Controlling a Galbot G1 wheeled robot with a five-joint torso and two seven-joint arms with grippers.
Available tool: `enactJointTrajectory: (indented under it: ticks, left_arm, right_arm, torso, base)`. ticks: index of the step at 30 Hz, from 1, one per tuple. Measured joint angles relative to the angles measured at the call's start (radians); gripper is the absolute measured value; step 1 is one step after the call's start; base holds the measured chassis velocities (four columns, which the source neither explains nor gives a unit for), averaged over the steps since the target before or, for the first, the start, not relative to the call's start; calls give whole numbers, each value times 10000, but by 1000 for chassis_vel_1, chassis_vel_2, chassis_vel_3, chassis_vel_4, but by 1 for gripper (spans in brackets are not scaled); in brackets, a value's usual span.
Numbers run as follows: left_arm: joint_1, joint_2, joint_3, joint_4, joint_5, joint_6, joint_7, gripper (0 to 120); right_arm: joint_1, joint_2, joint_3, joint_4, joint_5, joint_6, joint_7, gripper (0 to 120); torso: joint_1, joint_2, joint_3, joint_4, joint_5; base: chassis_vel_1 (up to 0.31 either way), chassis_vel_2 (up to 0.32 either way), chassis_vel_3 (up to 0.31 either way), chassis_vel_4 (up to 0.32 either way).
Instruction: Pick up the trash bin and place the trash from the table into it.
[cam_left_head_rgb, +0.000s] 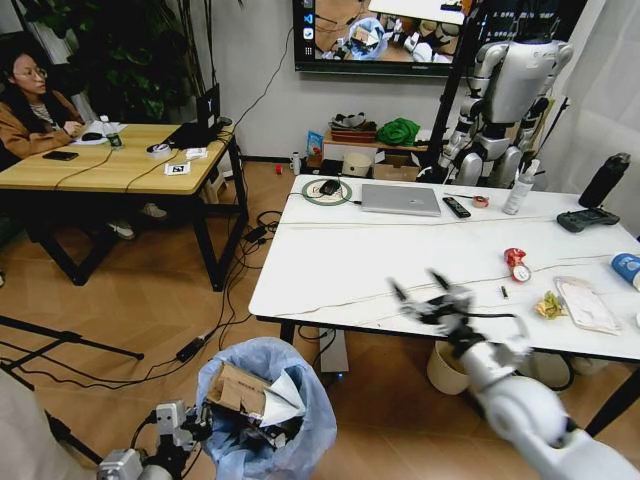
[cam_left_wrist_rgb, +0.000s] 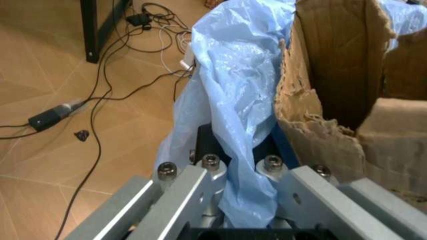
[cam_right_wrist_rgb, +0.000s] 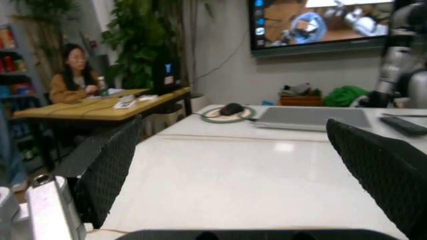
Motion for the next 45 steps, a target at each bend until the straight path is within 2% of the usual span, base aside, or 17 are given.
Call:
enactJointTrajectory:
  ticks: [2, 3, 4, 6, 9, 11, 13, 17, 23, 45]
  left_arm:
    - [-73, 28, 1, 88, 7, -39, 15, 0]
    - [-110, 51, -1, 144, 5, -61, 20, 0]
    - [-110, 51, -1, 144, 5, -61, 20, 0]
    - [-145, 130, -6, 255, -6, -116, 54, 0]
    - [-200, 220, -50, 479, -2, -212, 99, 0]
    - [-207, 219, -51, 501, -1, -222, 101, 0]
    - [-203, 170, -38, 667, 91, -337, 141, 0]
    - [-48, 37, 51, 916, 307, -552, 254, 0]
    - [-1, -15, 12, 984, 311, -640, 292, 0]
    - [-58, -207, 84, 1005, 331, -666, 303, 0]
  right_arm:
    - [-337, 672, 655, -309, -114, 148, -440, 100]
    - [-565, 1328, 1059, -568, -297, 297, -756, 100]
    - [-565, 1328, 1059, -568, -297, 297, -756, 100]
    - [-880, 2520, 1598, -986, -814, 603, -1089, 100]
    - [-1291, 3799, 2308, -1503, -1408, 1089, -1523, 100]
    - [-1330, 3914, 2380, -1546, -1442, 1135, -1578, 100]
    - [-1633, 4831, 2925, -1866, -1636, 1522, -2080, 100]
    - [-1837, 5575, 3367, -2228, -1630, 1910, -2809, 100]
    - [-1834, 5682, 3519, -2374, -1392, 2038, -3260, 100]
    - [-1590, 5700, 3469, -2720, -941, 2072, -3560, 100]
  torso:
    - [-1, 1, 0, 1, -6]
    - [0, 1, 0, 2, -8]
    - [0, 1, 0, 2, -8]
    - [0, 1, 0, 0, 2]
    - [-1, 2, -1, 0, -6]
    - [-1, 2, -1, 1, -7]
    - [-1, 2, -1, 0, -6]
    - [-1, 2, -1, 2, -5]
    - [-1, 2, -1, 1, -4]
    - [-1, 0, 0, 1, -3]
  base:
    - [0, 0, 0, 0]
    - [0, 0, 0, 0]
    - [0, 0, 0, 0]
    - [0, 0, 0, 0]
    - [0, 0, 0, 0]
    - [0, 0, 0, 0]
    - [0, 0, 0, 0]
    - [0, 0, 0, 0]
    - [0, 0, 0, 0]
    - [0, 0, 0, 0]
